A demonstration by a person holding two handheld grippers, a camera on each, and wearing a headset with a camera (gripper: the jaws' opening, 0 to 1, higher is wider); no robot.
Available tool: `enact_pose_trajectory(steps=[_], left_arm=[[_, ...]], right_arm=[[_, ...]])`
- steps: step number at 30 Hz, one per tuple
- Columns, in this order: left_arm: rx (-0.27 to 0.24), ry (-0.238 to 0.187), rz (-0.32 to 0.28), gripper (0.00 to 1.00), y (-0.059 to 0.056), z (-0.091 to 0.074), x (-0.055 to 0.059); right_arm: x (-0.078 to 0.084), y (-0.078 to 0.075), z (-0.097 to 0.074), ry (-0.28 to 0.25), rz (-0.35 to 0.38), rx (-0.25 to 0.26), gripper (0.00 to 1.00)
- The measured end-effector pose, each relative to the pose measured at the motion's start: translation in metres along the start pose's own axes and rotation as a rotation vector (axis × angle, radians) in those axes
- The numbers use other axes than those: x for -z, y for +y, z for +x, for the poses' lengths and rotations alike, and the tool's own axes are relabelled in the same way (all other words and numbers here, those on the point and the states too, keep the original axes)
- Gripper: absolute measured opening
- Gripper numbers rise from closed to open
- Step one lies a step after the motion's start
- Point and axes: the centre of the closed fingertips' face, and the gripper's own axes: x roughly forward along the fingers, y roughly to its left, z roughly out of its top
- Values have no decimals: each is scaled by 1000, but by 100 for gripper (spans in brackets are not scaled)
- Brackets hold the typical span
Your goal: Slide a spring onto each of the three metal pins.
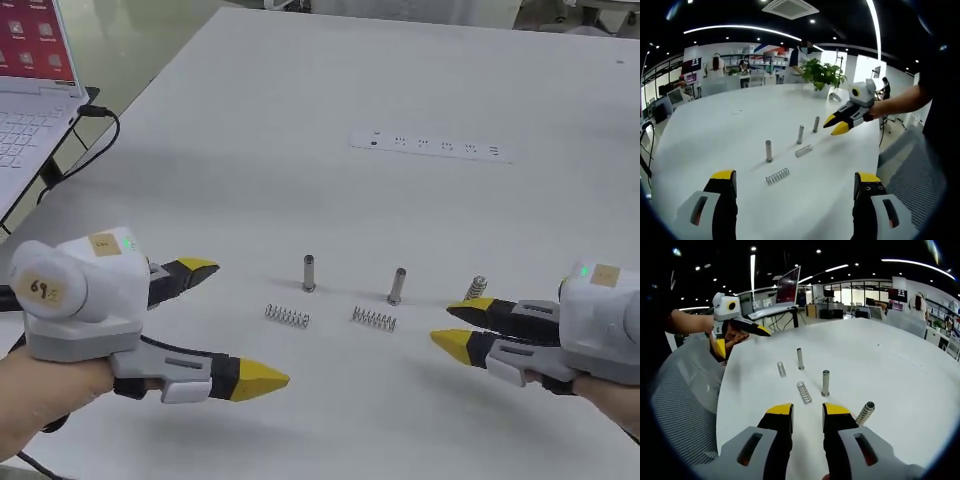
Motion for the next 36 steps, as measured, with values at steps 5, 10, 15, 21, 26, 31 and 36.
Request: enact_pose_trajectory(steps=[5,10,15,21,26,31,36], left_arm=[[0,2,1,95,0,-1,1],[1,0,0,95,0,0,0],[2,2,0,95,0,-1,1],[4,3,1,94,-1,0,2],[2,2,0,95,-1,0,2],[-2,5,-2,94,0,-2,3],[-4,9,-6,94,0,-2,5]], right_arm=[[-2,5,10,4,-10,-17,21],[-6,12,21,6,-24,-35,20],[-9,15,30,11,-37,-49,20],[-11,19,42,26,-55,-70,19],[-10,20,53,43,-68,-79,18],[-8,18,63,59,-76,-79,18],[-1,15,70,87,-88,-75,17]])
